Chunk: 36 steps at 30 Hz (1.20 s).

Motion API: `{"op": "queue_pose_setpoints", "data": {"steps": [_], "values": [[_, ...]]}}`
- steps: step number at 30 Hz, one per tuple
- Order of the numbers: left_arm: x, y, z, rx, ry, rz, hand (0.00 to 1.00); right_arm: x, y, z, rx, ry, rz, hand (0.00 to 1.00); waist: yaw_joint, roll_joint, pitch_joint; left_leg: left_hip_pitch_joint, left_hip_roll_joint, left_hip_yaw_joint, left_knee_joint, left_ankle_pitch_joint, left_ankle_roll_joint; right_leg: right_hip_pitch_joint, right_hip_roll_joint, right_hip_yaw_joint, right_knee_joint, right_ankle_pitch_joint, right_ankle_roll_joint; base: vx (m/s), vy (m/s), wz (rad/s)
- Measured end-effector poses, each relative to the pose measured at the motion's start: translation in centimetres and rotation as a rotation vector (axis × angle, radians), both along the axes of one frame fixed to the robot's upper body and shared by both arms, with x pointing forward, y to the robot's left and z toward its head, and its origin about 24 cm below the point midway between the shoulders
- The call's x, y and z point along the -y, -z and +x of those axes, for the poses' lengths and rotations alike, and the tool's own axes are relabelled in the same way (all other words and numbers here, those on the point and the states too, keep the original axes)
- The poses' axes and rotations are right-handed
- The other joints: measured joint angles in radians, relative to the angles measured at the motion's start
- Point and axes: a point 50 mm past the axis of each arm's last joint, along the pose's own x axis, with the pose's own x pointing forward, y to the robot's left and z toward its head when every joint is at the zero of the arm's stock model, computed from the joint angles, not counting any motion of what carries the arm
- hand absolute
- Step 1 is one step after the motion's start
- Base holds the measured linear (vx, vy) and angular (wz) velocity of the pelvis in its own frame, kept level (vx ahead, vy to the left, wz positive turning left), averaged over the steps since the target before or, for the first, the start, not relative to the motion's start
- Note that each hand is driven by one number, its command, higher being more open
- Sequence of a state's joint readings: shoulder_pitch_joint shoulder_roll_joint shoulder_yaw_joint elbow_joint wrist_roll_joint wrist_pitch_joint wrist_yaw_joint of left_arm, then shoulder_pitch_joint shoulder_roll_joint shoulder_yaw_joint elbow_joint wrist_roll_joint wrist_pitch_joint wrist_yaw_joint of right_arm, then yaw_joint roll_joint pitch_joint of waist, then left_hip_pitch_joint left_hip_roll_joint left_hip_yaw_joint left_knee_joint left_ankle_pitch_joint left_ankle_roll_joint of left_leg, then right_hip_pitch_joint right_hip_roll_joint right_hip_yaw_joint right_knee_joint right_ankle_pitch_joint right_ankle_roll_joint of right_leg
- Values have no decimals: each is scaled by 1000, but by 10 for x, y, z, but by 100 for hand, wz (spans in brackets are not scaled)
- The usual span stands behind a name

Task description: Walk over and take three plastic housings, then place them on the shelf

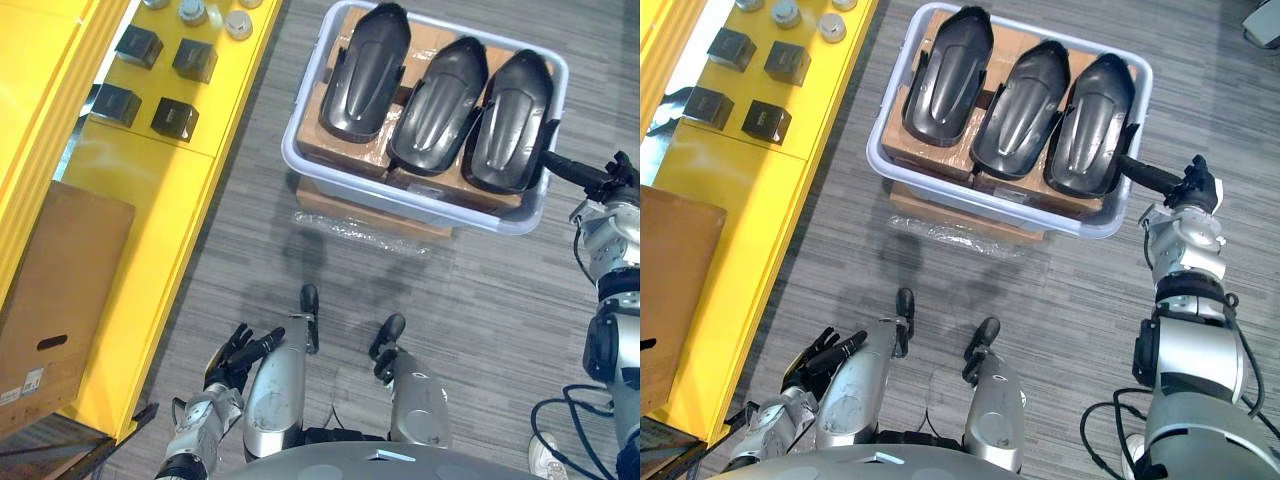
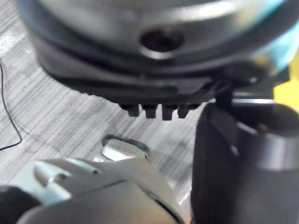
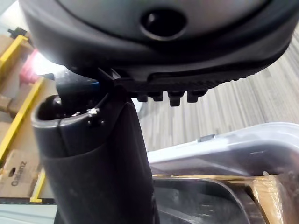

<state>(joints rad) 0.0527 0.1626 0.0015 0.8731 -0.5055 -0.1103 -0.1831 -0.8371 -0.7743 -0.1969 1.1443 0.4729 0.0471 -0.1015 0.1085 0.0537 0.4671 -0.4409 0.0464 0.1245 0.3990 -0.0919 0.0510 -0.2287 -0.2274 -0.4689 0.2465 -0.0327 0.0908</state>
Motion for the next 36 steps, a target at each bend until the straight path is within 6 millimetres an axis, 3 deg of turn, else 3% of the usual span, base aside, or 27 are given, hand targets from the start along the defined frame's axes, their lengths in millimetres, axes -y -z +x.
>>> {"op": "queue_pose_setpoints", "data": {"steps": [7,8,12,15,22,28,36], "values": [[5,-2,5,26,7,-48,100,0,-14,7,-84,-6,-44,100,3,19,24,-39,-17,-13,3,10,5,-60,-34,-14,80,-37,-6,-3,10,8],[6,-2,6,29,9,-53,100,0,-15,7,-90,-5,-40,0,4,22,25,-43,-19,-15,3,12,5,-67,-37,-14,90,-40,-7,1,-1,14],[12,-3,11,46,16,-86,100,7,-28,5,-145,22,-76,0,20,48,39,-81,-28,-27,14,18,7,-110,-57,-21,141,-64,-9,-14,0,11],[15,-5,14,60,26,-98,100,23,-36,-7,-183,92,-113,0,26,56,42,-105,-36,-42,16,27,6,-137,-69,-30,174,-78,-13,-6,-10,15],[15,-5,14,59,24,-97,100,37,-38,-20,-252,162,-175,0,18,60,44,-107,-39,-54,17,31,-1,-149,-83,-40,222,-112,-21,3,-21,6],[15,-6,17,66,26,-97,100,32,-29,-17,-268,196,-146,0,26,57,46,-100,-28,-69,11,40,-15,-136,-71,-49,221,-123,-28,-24,-29,6],[4,-5,13,53,-8,-46,100,19,13,-18,-305,218,-96,0,27,5,48,-1,-9,-61,-40,47,-25,-28,-31,-51,132,-101,-23,23,-6,-3]]}}
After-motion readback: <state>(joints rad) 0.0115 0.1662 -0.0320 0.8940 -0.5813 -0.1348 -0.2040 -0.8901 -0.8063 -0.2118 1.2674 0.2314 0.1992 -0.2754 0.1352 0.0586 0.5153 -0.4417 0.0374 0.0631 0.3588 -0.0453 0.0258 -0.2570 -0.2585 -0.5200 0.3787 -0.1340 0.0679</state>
